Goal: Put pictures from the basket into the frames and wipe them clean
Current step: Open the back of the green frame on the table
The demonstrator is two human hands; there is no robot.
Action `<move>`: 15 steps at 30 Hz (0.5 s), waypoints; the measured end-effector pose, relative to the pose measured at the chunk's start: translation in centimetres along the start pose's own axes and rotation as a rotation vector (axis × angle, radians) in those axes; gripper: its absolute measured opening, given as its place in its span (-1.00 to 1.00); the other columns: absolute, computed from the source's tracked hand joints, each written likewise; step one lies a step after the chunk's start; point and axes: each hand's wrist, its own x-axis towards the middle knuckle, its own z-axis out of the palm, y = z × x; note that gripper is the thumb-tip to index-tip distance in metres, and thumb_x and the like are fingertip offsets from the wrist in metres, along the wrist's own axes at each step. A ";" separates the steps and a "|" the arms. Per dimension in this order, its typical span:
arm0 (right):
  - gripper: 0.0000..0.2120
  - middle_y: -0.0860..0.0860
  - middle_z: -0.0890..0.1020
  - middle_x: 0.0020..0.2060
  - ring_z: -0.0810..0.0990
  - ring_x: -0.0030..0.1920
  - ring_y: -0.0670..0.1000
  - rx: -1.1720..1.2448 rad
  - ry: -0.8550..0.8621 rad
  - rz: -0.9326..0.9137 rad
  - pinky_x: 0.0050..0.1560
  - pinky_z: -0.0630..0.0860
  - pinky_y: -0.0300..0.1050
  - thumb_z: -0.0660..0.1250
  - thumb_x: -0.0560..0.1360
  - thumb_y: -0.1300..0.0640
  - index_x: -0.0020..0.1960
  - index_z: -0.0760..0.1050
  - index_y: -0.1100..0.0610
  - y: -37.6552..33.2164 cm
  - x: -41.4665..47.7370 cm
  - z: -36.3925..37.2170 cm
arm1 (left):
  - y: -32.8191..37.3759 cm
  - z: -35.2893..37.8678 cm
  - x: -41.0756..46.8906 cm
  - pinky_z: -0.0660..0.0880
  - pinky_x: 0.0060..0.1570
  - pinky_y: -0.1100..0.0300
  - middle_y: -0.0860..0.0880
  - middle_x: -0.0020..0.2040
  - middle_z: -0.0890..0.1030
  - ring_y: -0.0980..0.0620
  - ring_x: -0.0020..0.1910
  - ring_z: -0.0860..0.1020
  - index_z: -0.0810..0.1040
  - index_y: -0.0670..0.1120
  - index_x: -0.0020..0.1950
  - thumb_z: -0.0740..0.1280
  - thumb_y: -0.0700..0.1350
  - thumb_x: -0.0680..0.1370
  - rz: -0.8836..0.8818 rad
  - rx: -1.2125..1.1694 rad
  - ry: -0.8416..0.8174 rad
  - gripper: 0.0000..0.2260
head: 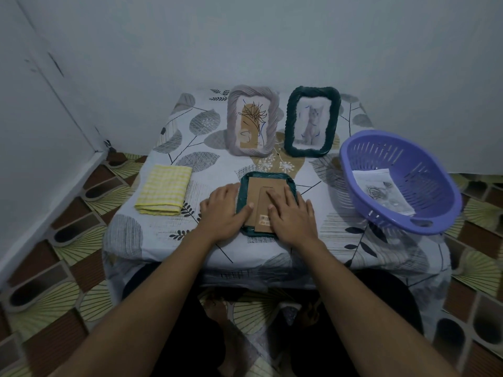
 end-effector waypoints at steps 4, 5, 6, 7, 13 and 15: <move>-0.53 0.00 -0.03 0.62 -0.07 0.60 0.13 -0.005 -0.003 0.000 0.55 -0.19 0.16 -0.10 0.68 -0.17 0.58 0.03 -0.26 -0.1 0.0 0.0 | 0.3 1.4 0.7 -0.18 0.54 -0.14 -0.08 0.64 -0.02 -0.09 0.61 -0.10 -0.08 -0.11 0.63 -0.08 0.38 0.59 -0.074 0.139 -0.050 -0.22; -0.53 0.00 -0.03 0.62 -0.07 0.60 0.13 -0.005 -0.001 0.001 0.55 -0.19 0.16 -0.10 0.68 -0.17 0.58 0.03 -0.25 -0.1 0.0 0.0 | 0.3 1.7 0.7 -0.20 0.54 -0.14 -0.08 0.65 -0.04 -0.10 0.61 -0.11 -0.08 -0.11 0.63 -0.10 0.41 0.57 -0.072 0.173 -0.058 -0.20; -0.53 0.00 -0.03 0.62 -0.07 0.60 0.13 -0.005 0.002 0.002 0.55 -0.19 0.16 -0.09 0.68 -0.17 0.58 0.03 -0.25 -0.1 0.0 -0.1 | 0.3 1.8 0.7 -0.20 0.55 -0.15 -0.08 0.65 -0.04 -0.10 0.61 -0.10 -0.07 -0.11 0.63 -0.12 0.43 0.56 -0.067 0.199 -0.056 -0.17; -0.53 0.00 -0.03 0.62 -0.07 0.60 0.13 -0.005 0.003 0.002 0.55 -0.20 0.16 -0.09 0.68 -0.17 0.58 0.03 -0.25 -0.1 0.0 -0.1 | 0.2 1.9 0.6 -0.19 0.55 -0.15 -0.08 0.65 -0.03 -0.10 0.62 -0.09 -0.04 -0.10 0.64 -0.11 0.45 0.54 -0.062 0.214 -0.046 -0.15; -0.53 0.01 -0.04 0.62 -0.09 0.60 0.14 0.010 -0.029 0.008 0.54 -0.22 0.16 -0.08 0.68 -0.15 0.58 0.03 -0.25 -0.2 0.0 -0.3 | -0.1 2.0 0.7 -0.12 0.54 -0.15 -0.05 0.64 0.06 -0.07 0.61 -0.01 0.07 -0.05 0.62 -0.02 0.49 0.51 -0.052 0.201 0.021 -0.15; -0.54 0.01 -0.05 0.62 -0.10 0.60 0.14 0.033 -0.057 0.006 0.53 -0.23 0.17 -0.06 0.68 -0.15 0.58 0.04 -0.25 -0.1 0.2 -0.5 | -0.2 2.0 0.7 -0.10 0.54 -0.15 -0.05 0.64 0.07 -0.07 0.61 -0.01 0.08 -0.04 0.62 -0.02 0.49 0.51 -0.051 0.205 0.027 -0.15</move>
